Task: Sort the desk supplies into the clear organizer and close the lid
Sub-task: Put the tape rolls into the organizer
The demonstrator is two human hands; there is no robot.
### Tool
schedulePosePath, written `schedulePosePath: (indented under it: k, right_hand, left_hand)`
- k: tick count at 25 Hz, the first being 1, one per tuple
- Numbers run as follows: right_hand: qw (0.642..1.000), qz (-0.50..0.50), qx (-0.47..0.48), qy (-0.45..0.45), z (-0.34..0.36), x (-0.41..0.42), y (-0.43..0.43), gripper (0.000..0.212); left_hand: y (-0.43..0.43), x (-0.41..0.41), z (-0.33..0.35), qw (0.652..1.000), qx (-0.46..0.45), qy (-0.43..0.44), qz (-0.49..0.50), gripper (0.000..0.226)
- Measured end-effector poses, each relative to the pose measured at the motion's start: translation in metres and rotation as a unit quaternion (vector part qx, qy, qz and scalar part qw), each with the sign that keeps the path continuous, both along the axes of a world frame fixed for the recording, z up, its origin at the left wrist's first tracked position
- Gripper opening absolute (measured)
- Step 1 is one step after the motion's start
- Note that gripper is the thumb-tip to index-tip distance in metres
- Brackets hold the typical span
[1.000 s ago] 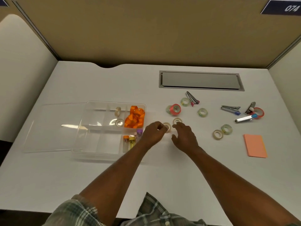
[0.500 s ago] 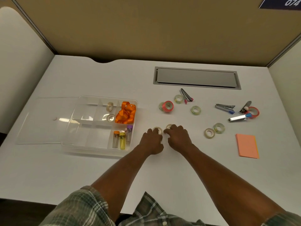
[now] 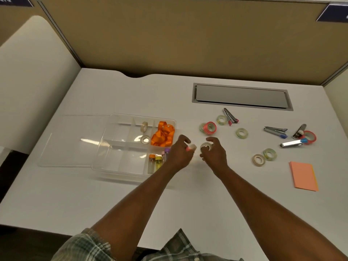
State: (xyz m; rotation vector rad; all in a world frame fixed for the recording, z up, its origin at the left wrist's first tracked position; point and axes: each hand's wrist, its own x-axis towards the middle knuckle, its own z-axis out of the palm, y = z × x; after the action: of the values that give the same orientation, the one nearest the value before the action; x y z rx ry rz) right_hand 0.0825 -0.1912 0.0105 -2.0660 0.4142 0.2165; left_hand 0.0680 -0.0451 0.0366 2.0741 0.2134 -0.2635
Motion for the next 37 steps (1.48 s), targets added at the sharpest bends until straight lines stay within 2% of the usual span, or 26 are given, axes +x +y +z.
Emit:
schedulePosePath:
  k: [2, 5, 9, 12, 19, 23, 29, 37]
  right_hand:
    - [0.991, -0.053, 0.120, 0.026, 0.012, 0.008, 0.028, 0.028]
    - [0.976, -0.057, 0.205, 0.039, 0.027, 0.021, 0.073, 0.025]
    - [0.960, -0.025, 0.254, 0.113, 0.041, 0.035, 0.135, 0.027]
    - [0.952, 0.002, 0.273, 0.140, 0.038, 0.041, 0.175, 0.030]
    - [0.963, 0.013, 0.229, 0.144, 0.025, 0.051, 0.208, 0.040]
    - [0.983, 0.068, 0.150, 0.087, 0.034, 0.044, 0.200, 0.038]
    - [0.992, 0.118, 0.048, -0.007, 0.040, 0.027, 0.157, 0.028]
    - [0.994, 0.099, -0.036, -0.038, 0.031, 0.004, 0.051, 0.020]
  left_hand:
    - [0.029, 0.008, 0.011, 0.996, -0.068, 0.010, 0.064, 0.028]
    - [0.080, 0.018, 0.014, 0.985, -0.108, 0.012, 0.133, 0.019]
    - [0.139, 0.025, 0.008, 0.954, -0.142, 0.057, 0.258, 0.015]
    - [0.165, 0.024, -0.002, 0.940, -0.144, 0.083, 0.297, 0.012]
    - [0.176, 0.021, -0.011, 0.950, -0.128, 0.085, 0.273, 0.014]
    - [0.173, 0.020, -0.008, 0.959, -0.109, 0.074, 0.250, 0.005]
    - [0.144, 0.025, 0.003, 0.968, -0.115, 0.070, 0.214, 0.013]
    - [0.048, 0.026, 0.012, 0.985, -0.102, 0.071, 0.117, 0.019]
